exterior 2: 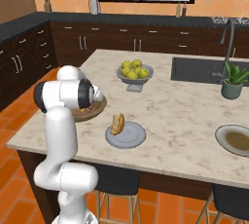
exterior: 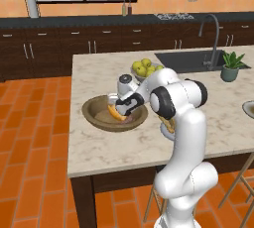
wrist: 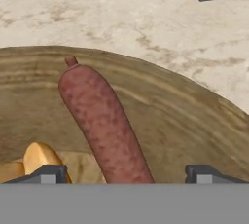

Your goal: Place one bun and one sausage from the bowl on each plate.

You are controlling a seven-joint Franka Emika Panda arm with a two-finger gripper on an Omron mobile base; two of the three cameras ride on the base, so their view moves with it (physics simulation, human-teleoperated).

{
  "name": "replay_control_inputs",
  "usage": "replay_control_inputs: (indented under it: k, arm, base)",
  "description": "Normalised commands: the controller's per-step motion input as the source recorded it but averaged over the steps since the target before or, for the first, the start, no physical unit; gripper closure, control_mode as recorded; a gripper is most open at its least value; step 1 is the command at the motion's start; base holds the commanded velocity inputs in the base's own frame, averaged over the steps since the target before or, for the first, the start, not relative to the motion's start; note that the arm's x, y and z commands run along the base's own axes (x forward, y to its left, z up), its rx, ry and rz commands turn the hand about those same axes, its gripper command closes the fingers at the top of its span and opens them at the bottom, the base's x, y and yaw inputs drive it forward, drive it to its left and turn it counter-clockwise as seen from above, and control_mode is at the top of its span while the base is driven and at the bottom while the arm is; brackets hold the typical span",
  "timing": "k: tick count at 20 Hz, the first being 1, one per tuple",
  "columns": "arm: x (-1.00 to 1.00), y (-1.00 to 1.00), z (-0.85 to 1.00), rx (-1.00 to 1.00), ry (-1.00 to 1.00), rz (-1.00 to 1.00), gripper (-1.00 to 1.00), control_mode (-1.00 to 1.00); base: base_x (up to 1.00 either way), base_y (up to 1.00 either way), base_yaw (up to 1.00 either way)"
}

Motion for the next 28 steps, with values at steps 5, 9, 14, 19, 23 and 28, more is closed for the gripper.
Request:
replay_control_inputs:
  k: [5,9,14,19,23,28]
  arm:
    - [0.05,0.00,-0.23,0.00,-0.01,0.00,-1.00,-1.00]
    - [0.00,0.00,-0.03,0.00,-0.01,0.00,-1.00,-1.00]
    - [0.00,0.00,0.00,0.00,0.00,0.00,1.00,-1.00]
    - [0.00,0.00,0.00,0.00,0.00,0.00,1.00,-1.00]
    - [0.00,0.00,-0.07,0.00,-0.02,0.00,1.00,-1.00]
    - [-0.11,0.00,0.45,0.00,-0.01,0.01,1.00,-1.00]
  base:
    - [0.00,0.00,0.00]
    - [0.00,0.00,0.00]
    - [0.00,0.00,0.00]
    - [0.00,0.00,0.00]
    - [0.00,0.00,0.00]
    - [0.00,0.00,0.00]
